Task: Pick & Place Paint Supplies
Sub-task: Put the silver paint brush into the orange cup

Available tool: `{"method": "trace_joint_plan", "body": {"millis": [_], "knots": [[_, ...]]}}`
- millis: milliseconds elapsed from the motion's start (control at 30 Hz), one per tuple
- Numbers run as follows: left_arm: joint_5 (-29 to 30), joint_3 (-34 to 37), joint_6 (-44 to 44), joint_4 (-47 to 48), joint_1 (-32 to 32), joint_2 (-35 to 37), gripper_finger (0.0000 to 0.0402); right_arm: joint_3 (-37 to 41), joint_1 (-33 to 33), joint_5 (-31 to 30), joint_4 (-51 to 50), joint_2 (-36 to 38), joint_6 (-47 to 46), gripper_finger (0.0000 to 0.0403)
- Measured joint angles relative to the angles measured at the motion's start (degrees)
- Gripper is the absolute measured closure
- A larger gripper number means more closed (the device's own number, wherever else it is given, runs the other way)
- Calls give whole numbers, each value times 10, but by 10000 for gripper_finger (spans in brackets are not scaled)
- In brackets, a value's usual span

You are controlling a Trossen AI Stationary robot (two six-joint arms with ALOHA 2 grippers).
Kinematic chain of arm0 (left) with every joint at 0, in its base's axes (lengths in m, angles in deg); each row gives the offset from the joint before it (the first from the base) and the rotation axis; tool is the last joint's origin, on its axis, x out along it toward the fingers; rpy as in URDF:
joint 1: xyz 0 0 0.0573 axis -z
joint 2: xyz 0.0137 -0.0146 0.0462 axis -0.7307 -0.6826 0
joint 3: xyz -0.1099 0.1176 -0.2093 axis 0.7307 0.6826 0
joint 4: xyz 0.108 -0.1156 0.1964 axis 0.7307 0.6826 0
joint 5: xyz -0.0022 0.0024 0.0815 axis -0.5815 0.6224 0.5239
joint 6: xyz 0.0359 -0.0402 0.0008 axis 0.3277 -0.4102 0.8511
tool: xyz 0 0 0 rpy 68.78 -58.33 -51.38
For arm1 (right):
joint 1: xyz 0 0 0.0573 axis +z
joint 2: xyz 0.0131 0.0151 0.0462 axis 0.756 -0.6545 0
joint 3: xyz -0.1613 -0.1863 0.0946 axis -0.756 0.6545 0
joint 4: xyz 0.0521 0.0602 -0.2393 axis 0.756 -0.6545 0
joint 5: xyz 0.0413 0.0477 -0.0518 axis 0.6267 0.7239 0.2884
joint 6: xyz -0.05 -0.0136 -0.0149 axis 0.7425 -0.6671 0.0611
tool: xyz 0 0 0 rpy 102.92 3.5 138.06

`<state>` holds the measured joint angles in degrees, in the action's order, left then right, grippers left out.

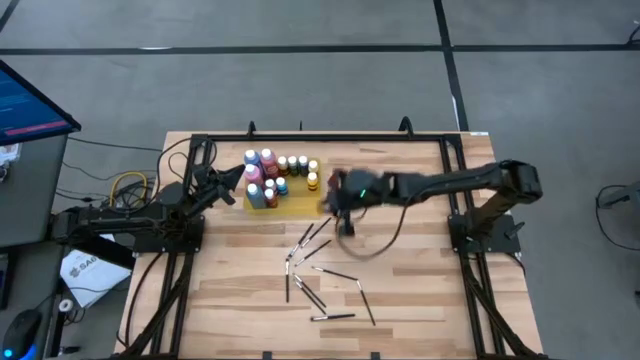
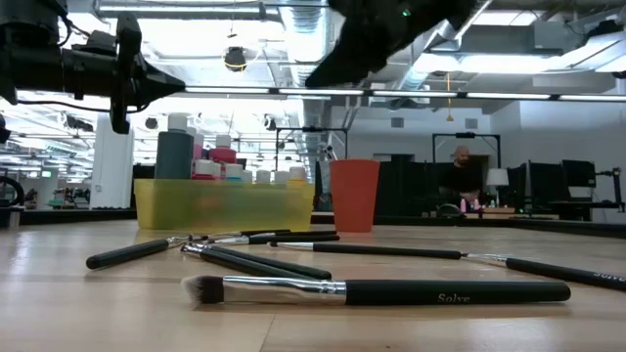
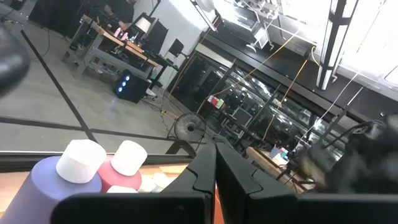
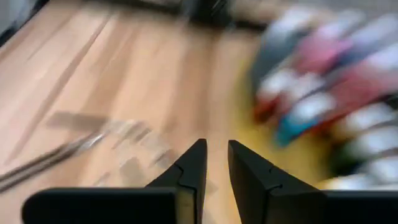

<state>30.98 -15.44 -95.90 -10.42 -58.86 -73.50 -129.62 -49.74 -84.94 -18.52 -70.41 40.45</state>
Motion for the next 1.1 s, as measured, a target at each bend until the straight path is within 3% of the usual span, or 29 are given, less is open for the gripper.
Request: {"method": "trace_joint_plan", "body": {"millis": [167, 567, 933, 1100], "knots": [[0, 0, 0, 0, 0, 0, 400, -40, 63, 3, -75, -70, -50, 342], [0, 0, 0, -3, 0, 0, 400, -104, 135, -5, -89, -208, -92, 339], [0, 0, 0, -7, 0, 0, 400, -132, 140, -37, -78, -273, -145, 251], [0, 0, 0, -9, 0, 0, 400, -134, 140, -61, -73, -283, -154, 241]]}}
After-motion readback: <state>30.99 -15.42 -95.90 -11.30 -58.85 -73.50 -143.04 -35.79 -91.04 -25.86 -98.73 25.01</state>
